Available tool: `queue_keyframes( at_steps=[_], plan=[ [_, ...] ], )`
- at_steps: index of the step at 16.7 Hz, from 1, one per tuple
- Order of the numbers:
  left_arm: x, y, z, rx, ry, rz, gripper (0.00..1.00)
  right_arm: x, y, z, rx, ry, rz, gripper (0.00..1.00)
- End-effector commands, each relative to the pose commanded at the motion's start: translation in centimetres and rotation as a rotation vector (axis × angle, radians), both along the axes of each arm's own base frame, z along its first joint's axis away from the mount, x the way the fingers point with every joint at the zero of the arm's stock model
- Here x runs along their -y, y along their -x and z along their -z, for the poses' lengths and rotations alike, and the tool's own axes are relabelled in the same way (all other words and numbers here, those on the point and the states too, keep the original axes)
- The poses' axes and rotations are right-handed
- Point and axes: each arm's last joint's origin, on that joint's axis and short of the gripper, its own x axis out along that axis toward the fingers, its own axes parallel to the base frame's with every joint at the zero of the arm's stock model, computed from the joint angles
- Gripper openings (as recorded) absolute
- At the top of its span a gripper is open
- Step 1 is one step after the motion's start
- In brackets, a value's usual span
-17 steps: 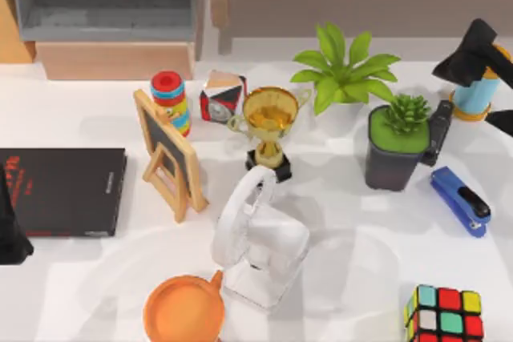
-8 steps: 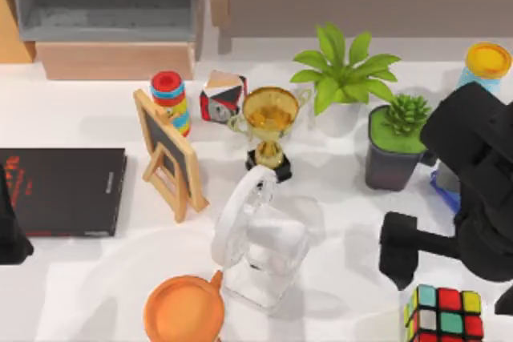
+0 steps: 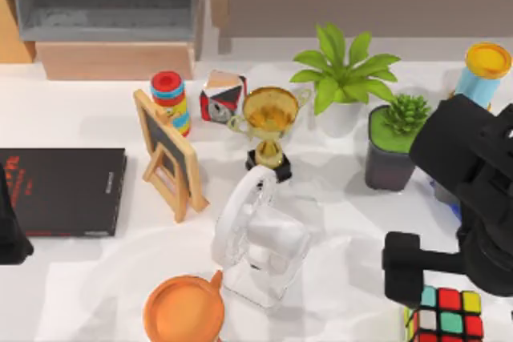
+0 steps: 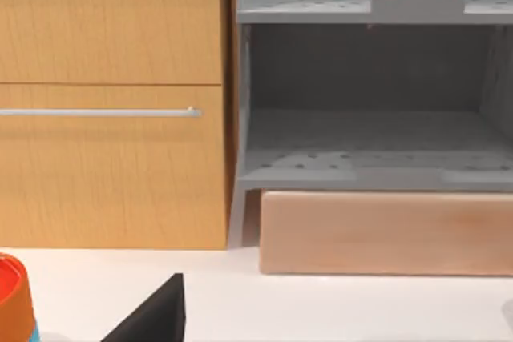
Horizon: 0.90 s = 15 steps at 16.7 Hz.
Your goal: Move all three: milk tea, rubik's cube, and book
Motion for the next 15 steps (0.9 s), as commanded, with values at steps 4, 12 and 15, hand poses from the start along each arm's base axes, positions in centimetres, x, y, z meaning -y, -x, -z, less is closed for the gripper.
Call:
queue_keyframes(
  at_steps=[4, 12, 15],
  plan=[
    [0.0, 0.0, 0.0, 0.0, 0.0, 0.0, 1.0, 0.0, -0.1, 0.9, -0.001, 0.0, 0.001, 1.0],
    [0.0, 0.0, 0.0, 0.0, 0.0, 0.0, 1.0, 0.0, 0.0, 5.9, 0.0, 0.0, 0.0, 1.0],
    [0.0, 0.0, 0.0, 0.0, 0.0, 0.0, 1.0, 0.0, 0.0, 6.0, 0.0, 0.0, 0.0, 1.0]
  ],
)
